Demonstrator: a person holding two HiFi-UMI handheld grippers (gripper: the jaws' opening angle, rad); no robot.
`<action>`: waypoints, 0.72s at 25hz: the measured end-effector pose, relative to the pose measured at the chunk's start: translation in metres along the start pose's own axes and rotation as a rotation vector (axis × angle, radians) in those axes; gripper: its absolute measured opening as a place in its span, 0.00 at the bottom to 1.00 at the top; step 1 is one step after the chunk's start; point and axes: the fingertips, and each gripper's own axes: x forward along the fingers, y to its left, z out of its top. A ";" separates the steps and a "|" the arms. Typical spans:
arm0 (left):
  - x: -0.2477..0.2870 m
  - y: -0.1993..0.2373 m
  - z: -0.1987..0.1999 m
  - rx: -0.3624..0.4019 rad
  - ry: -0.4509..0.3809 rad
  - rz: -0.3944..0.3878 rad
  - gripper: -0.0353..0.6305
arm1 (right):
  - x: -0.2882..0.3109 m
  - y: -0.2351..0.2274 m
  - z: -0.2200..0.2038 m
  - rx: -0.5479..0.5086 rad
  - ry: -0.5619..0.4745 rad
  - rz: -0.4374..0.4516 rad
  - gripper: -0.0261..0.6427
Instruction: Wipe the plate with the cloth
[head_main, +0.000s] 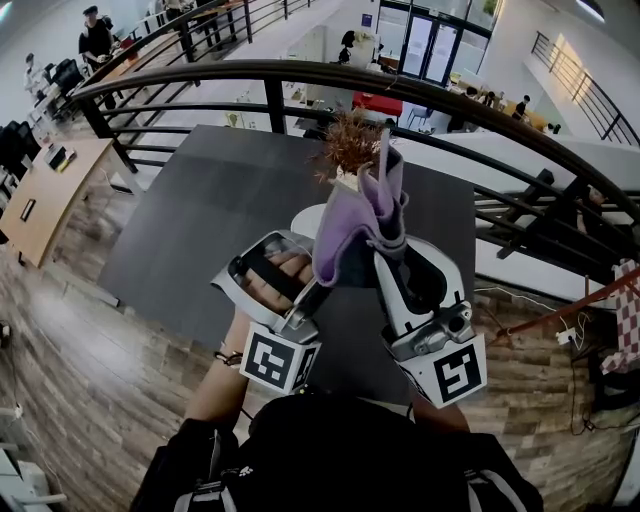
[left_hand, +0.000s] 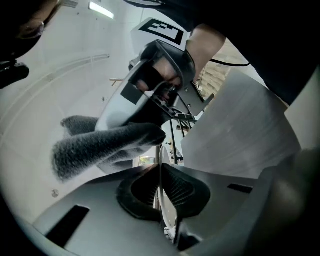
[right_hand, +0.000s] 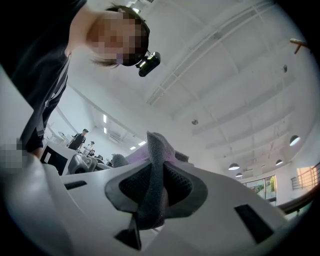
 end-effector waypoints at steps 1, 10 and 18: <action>-0.001 0.001 0.000 -0.001 0.000 0.005 0.08 | 0.000 0.002 -0.003 -0.004 0.012 0.005 0.15; -0.009 0.011 0.008 0.023 -0.004 0.049 0.08 | -0.002 0.010 -0.018 -0.050 0.078 0.031 0.15; -0.012 0.005 0.009 0.016 -0.005 0.031 0.08 | -0.009 0.000 -0.032 -0.072 0.119 -0.001 0.15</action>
